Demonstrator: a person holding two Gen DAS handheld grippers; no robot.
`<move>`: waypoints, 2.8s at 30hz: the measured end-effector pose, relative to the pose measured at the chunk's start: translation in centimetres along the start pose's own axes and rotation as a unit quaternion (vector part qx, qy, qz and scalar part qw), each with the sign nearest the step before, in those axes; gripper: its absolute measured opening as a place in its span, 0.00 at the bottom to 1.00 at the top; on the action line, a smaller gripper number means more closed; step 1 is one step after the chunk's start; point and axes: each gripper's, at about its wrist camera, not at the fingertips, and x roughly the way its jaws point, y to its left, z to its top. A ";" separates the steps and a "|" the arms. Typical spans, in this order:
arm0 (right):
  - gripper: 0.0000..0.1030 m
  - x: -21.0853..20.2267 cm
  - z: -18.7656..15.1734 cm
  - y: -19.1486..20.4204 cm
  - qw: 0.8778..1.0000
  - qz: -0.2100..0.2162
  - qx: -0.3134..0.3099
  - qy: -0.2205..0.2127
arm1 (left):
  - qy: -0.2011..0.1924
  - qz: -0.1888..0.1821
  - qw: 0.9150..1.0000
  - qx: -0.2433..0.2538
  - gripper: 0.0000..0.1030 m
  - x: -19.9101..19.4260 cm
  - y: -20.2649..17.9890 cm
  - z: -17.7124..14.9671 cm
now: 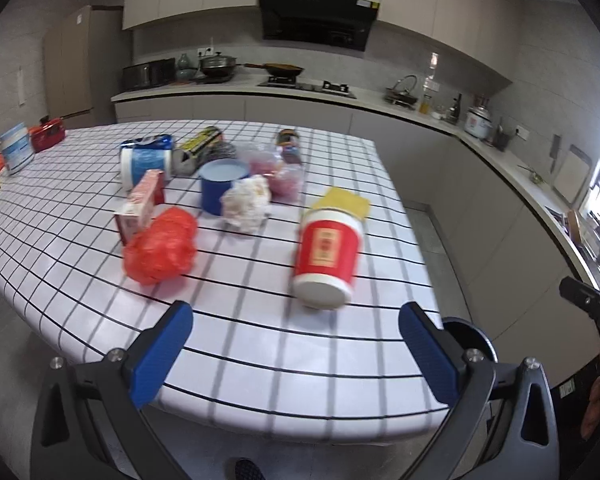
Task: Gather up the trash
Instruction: 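Grasp the red plastic bag with the left tool while the right tool grasps the red paper cup, then carry the red bag and red cup over the bin and release both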
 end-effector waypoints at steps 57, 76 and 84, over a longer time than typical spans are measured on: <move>0.59 12.5 2.5 10.7 0.987 0.087 0.104 0.081 | 0.029 -0.100 0.993 0.053 0.44 8.0 3.4 3.7; 0.89 12.9 -3.2 -13.4 0.982 -0.025 0.104 0.155 | 0.028 -0.101 0.992 0.064 0.44 7.2 -13.8 -0.9; 0.89 10.4 -2.7 -19.7 0.983 -0.022 0.134 0.123 | 0.033 -0.105 0.991 0.070 0.44 8.3 -19.1 -3.0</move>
